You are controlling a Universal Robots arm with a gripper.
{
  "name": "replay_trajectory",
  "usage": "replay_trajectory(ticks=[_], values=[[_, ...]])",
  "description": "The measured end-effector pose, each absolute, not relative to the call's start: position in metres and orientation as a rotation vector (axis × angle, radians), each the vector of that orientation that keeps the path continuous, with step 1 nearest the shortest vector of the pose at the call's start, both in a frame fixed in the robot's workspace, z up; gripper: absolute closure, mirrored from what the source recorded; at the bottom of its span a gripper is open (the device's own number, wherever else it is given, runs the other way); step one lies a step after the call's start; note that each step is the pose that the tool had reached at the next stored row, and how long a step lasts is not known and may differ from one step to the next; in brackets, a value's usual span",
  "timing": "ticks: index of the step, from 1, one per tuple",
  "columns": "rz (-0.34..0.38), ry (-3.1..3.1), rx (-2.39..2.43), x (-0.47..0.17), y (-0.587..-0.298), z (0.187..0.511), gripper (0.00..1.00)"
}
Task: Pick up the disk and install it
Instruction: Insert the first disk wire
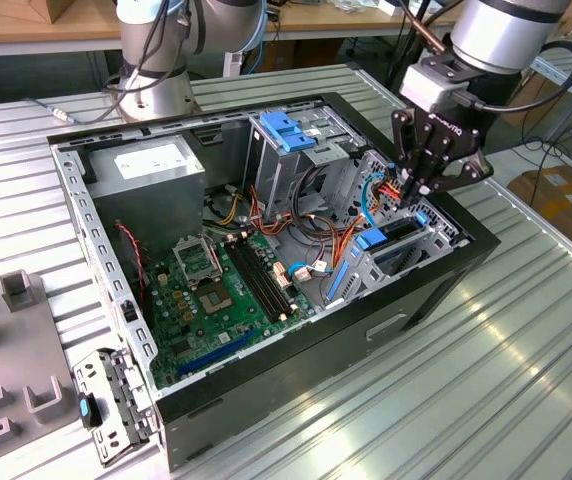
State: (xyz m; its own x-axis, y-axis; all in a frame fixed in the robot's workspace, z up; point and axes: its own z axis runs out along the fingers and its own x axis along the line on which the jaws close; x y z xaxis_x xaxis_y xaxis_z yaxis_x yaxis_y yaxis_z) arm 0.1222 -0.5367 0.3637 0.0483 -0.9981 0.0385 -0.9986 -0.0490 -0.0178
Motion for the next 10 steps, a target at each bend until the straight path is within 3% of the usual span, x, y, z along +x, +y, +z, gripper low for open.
replay_trajectory(ticks=[10], values=[[0.063,-2.157,2.264,0.1222,-0.5368,0.3625,0.83]])
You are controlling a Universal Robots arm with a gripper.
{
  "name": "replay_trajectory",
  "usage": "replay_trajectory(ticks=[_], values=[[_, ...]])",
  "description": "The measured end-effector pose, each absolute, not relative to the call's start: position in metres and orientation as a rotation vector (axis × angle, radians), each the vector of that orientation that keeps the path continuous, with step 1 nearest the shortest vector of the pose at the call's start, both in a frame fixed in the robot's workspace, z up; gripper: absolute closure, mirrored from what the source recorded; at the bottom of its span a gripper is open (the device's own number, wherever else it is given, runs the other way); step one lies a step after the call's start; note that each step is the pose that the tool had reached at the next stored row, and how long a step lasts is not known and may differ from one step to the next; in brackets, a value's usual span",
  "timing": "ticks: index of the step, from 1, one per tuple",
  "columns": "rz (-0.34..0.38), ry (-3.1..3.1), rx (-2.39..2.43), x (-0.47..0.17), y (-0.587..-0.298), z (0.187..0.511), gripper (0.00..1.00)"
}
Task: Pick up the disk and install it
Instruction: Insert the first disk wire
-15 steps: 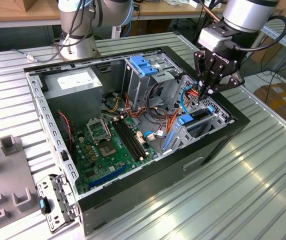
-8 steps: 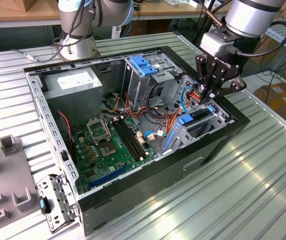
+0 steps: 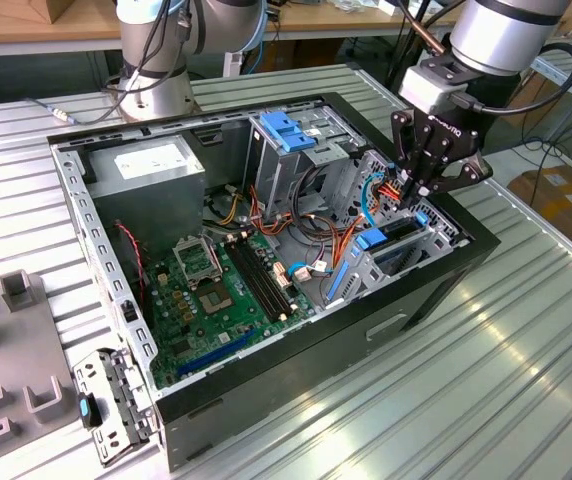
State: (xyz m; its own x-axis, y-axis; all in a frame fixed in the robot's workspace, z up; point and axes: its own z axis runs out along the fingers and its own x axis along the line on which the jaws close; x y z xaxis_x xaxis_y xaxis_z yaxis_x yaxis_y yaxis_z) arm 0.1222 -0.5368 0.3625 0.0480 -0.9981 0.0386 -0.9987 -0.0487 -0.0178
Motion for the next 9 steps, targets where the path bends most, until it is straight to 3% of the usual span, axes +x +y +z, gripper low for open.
replay_trajectory(ticks=[9], values=[[0.062,-2.158,2.264,0.1222,-0.5393,0.3604,0.83]])
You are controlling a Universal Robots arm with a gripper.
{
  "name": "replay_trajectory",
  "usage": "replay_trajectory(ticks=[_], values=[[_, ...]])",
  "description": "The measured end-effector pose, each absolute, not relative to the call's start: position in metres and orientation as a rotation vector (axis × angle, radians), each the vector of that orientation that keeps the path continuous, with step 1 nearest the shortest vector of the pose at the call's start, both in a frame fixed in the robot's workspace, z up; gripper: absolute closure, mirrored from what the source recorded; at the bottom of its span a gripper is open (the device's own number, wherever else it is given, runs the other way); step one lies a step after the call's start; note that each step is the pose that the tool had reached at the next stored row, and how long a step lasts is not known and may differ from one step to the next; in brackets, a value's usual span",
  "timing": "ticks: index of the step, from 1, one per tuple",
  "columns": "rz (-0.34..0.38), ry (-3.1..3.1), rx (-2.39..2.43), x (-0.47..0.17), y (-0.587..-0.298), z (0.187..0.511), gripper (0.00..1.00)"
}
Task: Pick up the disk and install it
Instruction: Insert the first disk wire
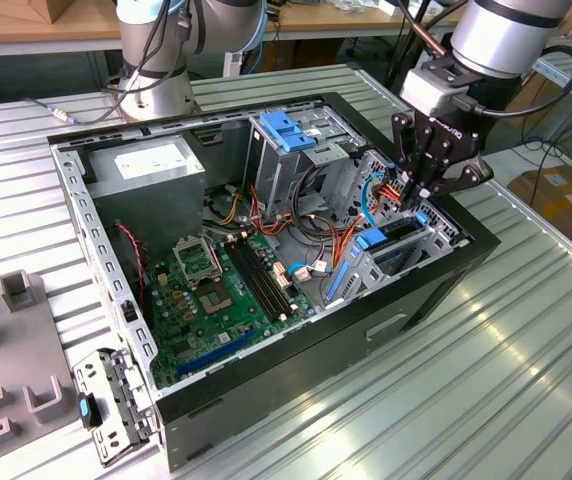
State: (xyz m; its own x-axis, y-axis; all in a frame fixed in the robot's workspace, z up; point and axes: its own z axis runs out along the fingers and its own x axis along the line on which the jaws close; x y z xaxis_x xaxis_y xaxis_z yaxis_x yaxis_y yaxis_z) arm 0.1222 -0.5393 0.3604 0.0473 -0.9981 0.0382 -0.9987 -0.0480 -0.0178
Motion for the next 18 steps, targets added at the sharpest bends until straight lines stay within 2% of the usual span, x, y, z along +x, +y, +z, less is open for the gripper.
replay_trajectory(ticks=[18], values=[[0.063,-2.172,2.25,0.1222,-0.5396,0.3582,0.83]])
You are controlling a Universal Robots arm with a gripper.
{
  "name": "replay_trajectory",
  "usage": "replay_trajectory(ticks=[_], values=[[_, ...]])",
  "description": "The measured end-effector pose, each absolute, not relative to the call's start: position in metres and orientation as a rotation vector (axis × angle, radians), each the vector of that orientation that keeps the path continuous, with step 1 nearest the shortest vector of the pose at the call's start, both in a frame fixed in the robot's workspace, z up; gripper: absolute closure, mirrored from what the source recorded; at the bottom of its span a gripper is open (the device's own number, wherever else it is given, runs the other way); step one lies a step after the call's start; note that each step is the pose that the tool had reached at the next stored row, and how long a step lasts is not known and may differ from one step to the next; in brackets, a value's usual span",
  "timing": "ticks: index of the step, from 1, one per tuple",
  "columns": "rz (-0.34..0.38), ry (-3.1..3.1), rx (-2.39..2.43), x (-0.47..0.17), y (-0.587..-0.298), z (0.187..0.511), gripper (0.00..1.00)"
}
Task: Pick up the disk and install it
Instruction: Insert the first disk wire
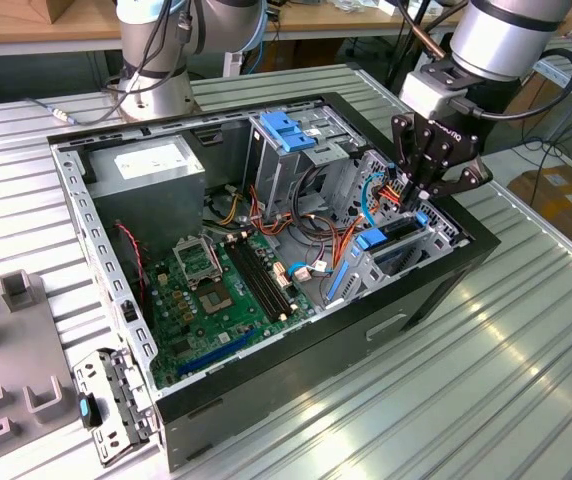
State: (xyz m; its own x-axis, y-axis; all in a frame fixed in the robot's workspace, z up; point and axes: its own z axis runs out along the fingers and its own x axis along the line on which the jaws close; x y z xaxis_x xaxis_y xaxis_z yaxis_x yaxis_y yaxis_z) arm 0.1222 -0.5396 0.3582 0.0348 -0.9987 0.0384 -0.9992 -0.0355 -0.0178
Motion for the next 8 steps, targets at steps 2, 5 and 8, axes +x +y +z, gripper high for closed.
replay_trajectory(ticks=[2,5,8], values=[[0.063,-2.187,2.234,0.1222,-0.5396,0.3573,0.83],[0.062,-2.206,2.215,0.1221,-0.5396,0.3552,0.83],[0.062,-2.207,2.214,0.1221,-0.5396,0.3548,0.83]])
